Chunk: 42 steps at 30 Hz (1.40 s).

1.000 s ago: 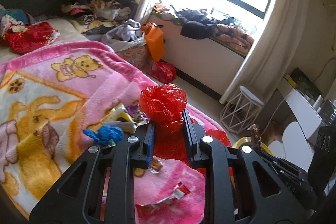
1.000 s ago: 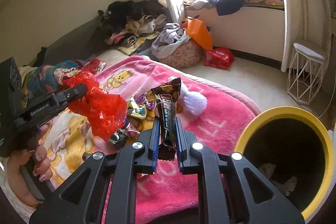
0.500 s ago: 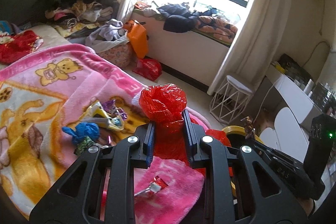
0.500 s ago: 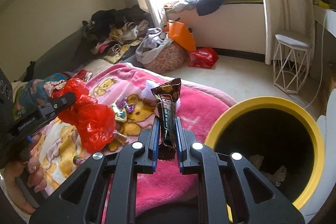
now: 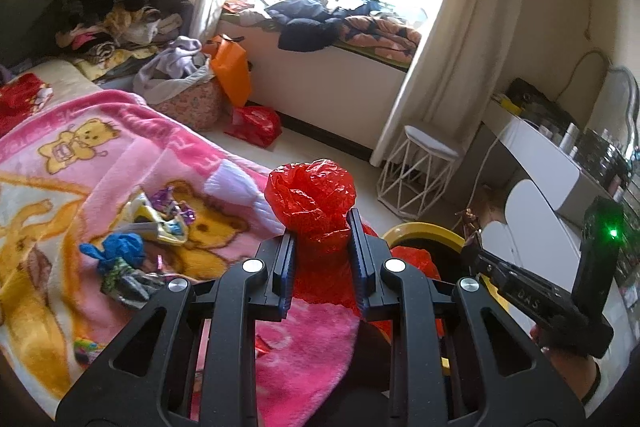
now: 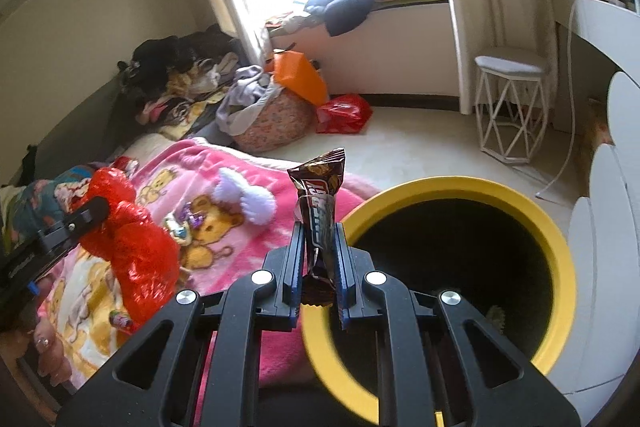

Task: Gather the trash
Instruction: 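Carry both held wrappers over the yellow bin and open both tools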

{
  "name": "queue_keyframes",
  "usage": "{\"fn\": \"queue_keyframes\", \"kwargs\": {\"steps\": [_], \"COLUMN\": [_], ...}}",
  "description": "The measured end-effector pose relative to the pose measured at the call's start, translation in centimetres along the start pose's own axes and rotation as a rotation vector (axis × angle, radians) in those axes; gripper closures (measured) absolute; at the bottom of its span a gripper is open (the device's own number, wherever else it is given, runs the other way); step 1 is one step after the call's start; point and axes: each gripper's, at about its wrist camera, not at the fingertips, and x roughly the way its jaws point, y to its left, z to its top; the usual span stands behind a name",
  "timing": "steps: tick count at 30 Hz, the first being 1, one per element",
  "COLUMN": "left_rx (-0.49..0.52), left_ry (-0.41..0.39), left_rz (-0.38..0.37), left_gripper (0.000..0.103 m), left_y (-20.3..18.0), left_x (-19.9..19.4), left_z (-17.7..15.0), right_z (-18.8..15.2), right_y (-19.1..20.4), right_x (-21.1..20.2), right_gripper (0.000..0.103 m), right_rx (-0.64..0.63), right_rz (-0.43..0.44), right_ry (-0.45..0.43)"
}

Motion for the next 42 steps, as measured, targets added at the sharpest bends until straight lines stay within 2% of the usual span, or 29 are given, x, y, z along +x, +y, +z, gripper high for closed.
{"fn": "queue_keyframes", "kwargs": {"steps": [20, 34, 42], "left_rx": [0.121, 0.21, 0.229], "left_ry": [0.058, 0.132, 0.175], "left_rz": [-0.087, -0.137, -0.144], "left_gripper": [0.085, 0.085, 0.085], "left_y": [-6.2, -9.7, -10.5], "left_x": [3.2, 6.7, 8.8], "left_z": [-1.2, -3.3, -4.4], "right_z": [-0.2, -0.5, -0.8], "right_y": [-5.7, -9.0, -10.2], "right_x": [-1.0, -0.4, 0.0], "right_gripper": [0.089, 0.089, 0.088], "right_rx": [0.1, 0.159, 0.181], "right_rz": [-0.107, -0.145, -0.154], "right_ry": [-0.02, 0.003, 0.021]}}
